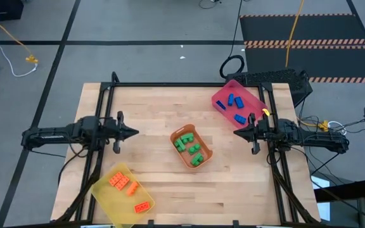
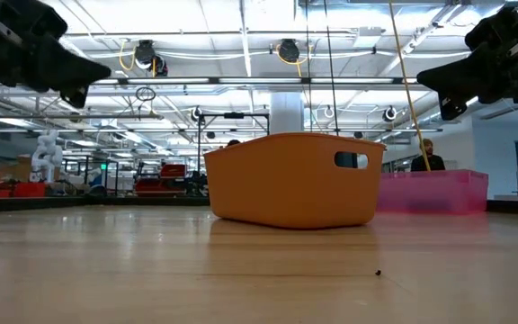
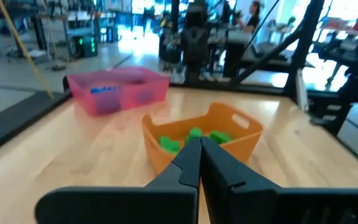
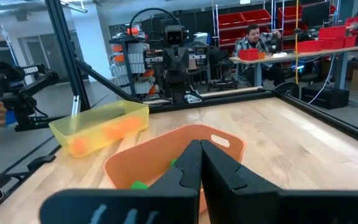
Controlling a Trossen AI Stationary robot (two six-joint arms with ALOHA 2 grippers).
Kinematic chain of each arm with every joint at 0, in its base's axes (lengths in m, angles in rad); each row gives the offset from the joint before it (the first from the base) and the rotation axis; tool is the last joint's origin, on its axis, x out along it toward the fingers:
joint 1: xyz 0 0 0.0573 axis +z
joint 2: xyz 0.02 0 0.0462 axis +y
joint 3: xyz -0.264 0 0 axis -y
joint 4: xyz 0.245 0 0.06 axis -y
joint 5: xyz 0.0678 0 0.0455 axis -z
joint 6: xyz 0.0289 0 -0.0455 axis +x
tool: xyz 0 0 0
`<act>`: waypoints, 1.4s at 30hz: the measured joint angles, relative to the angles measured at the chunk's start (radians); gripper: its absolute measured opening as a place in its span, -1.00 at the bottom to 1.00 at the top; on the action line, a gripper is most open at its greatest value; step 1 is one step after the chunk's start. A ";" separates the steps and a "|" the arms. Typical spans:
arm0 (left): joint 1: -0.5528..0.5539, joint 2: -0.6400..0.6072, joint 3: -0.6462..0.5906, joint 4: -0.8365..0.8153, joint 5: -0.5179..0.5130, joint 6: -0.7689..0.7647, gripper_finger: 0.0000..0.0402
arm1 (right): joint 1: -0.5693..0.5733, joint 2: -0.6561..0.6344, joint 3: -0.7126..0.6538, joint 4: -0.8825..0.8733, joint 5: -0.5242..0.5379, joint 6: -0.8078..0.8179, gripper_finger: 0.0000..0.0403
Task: Sort & place blocks by color
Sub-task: Return to Home Position
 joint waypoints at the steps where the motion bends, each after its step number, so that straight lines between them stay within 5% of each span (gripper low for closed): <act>1: 0.000 -0.016 0.006 -0.012 0.004 0.001 -0.97 | 0.000 0.000 0.000 -0.001 0.000 -0.002 -1.00; 8: -0.003 -0.139 -0.071 -0.010 -0.027 0.003 -0.97 | 0.000 0.000 0.000 -0.004 0.003 -0.021 -1.00; 42: -0.003 -0.136 -0.105 0.074 -0.090 0.031 -0.97 | 0.000 0.008 0.000 0.009 -0.001 -0.002 -1.00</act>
